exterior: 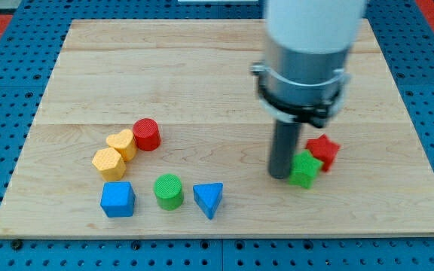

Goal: Slide the blue triangle closer the the green star and red star

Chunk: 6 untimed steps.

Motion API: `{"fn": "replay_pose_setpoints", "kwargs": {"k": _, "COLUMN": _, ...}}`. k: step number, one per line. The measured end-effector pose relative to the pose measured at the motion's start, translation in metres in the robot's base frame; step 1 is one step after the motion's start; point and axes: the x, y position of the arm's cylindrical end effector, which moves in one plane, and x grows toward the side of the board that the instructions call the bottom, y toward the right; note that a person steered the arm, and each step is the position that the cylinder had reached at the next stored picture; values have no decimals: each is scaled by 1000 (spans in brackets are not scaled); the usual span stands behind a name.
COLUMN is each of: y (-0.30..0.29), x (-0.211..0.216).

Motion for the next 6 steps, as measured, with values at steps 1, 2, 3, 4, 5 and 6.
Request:
{"fn": "replay_pose_setpoints", "kwargs": {"k": 1, "y": 5, "x": 34}}
{"fn": "replay_pose_setpoints", "kwargs": {"k": 2, "y": -51, "x": 82}}
{"fn": "replay_pose_setpoints", "kwargs": {"k": 3, "y": -135, "x": 73}}
{"fn": "replay_pose_setpoints", "kwargs": {"k": 4, "y": -115, "x": 16}}
{"fn": "replay_pose_setpoints", "kwargs": {"k": 5, "y": -56, "x": -11}}
{"fn": "replay_pose_setpoints", "kwargs": {"k": 6, "y": -42, "x": -4}}
